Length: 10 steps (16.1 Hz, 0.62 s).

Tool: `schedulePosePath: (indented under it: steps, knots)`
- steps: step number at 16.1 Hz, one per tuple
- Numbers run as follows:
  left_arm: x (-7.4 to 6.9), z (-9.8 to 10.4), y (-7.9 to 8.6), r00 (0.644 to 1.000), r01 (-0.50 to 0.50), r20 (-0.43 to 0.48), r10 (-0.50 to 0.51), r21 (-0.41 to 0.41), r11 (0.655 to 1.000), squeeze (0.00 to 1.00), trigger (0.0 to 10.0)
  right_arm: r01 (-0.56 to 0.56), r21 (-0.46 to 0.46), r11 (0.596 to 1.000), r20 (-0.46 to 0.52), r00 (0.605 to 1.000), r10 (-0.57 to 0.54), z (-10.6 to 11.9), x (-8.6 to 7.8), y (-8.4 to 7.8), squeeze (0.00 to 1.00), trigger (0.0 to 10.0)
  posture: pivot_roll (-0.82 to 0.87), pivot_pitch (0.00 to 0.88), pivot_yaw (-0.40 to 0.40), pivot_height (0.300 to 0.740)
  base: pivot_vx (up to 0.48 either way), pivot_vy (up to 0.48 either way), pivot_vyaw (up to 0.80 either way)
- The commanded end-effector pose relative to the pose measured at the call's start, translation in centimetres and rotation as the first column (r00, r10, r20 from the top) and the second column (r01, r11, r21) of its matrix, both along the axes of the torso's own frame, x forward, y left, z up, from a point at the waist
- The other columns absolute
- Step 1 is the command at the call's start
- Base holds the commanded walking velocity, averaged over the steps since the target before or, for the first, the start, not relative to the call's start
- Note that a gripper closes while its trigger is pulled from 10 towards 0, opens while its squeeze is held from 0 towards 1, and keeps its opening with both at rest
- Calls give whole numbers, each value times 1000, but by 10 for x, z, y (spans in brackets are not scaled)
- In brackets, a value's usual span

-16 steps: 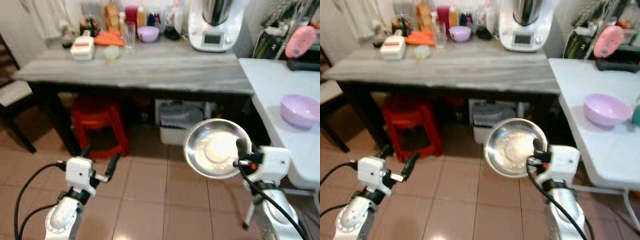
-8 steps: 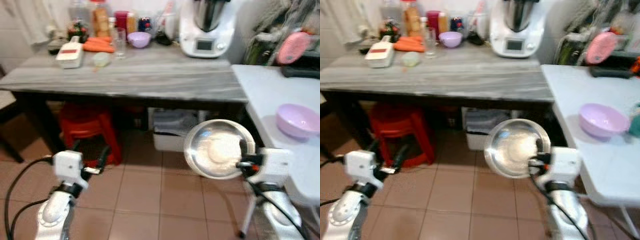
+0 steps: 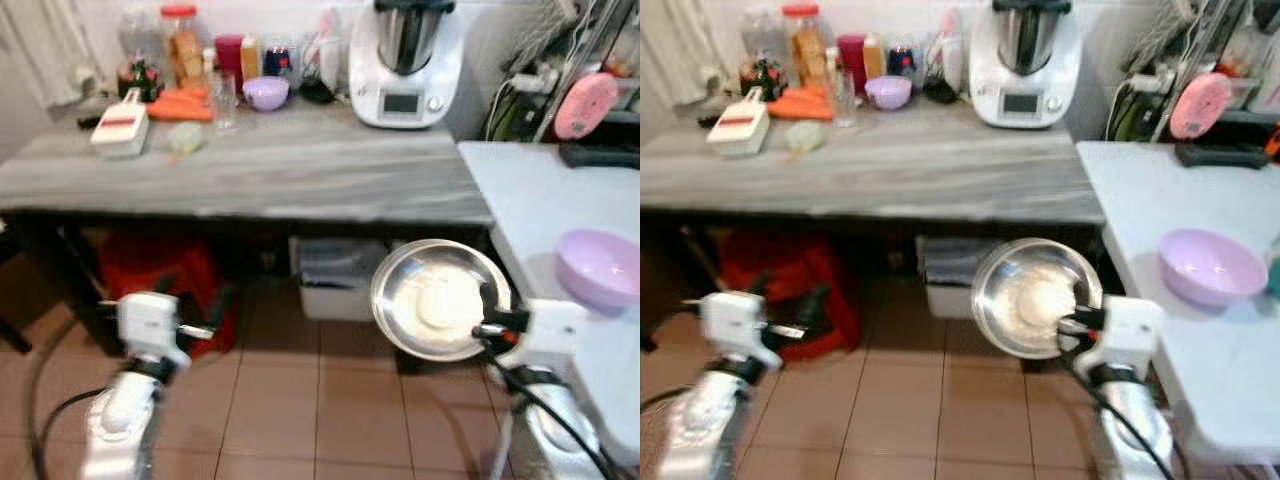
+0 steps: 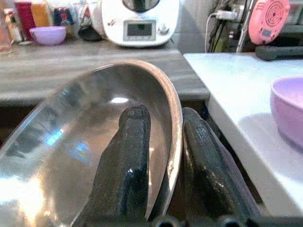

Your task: Setting the table

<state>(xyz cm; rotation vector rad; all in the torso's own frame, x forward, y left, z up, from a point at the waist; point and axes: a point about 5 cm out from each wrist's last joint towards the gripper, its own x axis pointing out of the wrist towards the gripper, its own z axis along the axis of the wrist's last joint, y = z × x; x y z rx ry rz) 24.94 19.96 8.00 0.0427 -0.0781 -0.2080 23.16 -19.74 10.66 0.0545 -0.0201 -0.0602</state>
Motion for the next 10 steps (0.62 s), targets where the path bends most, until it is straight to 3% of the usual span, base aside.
schedulePosePath:
  steps: [1,10]
  knots:
    - [-2,0,12,999,-31,-10,31,24,999,0,10000,-40,18,999,38,999,39,7,5,12,0,10000,-12,0,-11,740,409,0,0]
    - [2,-1,5,1000,-3,-7,3,26,1000,0,10000,-51,13,999,47,998,51,7,8,17,0,10000,-11,0,-5,740,420,0,157]
